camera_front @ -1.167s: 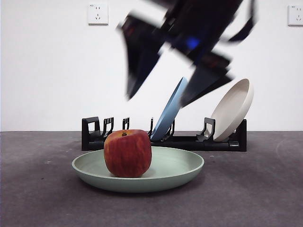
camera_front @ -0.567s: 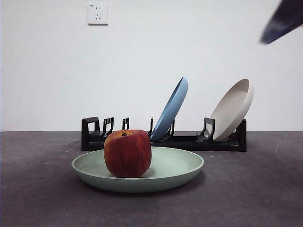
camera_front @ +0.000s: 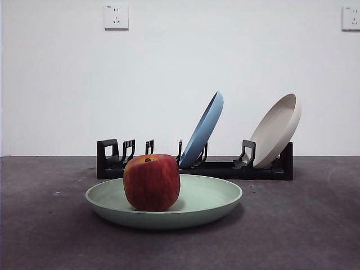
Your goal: Take the green plate from the plate rack,put the plate on the table,take the apple from the table,put the apple in the plate
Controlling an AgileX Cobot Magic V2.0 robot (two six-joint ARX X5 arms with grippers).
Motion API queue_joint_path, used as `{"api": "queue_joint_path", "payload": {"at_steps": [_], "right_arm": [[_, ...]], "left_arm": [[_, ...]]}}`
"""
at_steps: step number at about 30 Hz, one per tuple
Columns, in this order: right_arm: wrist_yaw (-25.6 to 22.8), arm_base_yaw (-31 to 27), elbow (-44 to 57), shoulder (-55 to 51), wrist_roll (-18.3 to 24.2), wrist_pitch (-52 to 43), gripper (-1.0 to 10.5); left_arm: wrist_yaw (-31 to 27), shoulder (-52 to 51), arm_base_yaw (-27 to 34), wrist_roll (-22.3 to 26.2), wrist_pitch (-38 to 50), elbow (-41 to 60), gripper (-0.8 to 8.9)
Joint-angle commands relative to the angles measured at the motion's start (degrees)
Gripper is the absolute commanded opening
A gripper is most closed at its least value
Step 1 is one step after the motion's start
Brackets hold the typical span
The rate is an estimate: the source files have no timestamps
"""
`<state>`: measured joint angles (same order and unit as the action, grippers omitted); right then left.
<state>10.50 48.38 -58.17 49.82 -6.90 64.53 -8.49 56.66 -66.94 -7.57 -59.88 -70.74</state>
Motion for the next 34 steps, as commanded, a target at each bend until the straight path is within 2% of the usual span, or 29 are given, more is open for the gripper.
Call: {"api": "queue_joint_path", "payload": {"at_steps": [1, 30, 34], "right_arm": [[0.13, 0.09, 0.28, -0.11, -0.13, -0.15, -0.1], [-0.11, 0.07, 0.28, -0.39, -0.33, -0.33, 0.0], [-0.11, 0.07, 0.28, -0.39, -0.33, -0.33, 0.0]], "left_arm": [[0.02, 0.02, -0.2, -0.17, -0.57, 0.04, -0.09], [-0.44, 0.02, -0.2, 0.13, -0.44, 0.04, -0.03], [-6.86, -1.14, 2.23, 2.43, 1.92, 0.04, -0.03]]}}
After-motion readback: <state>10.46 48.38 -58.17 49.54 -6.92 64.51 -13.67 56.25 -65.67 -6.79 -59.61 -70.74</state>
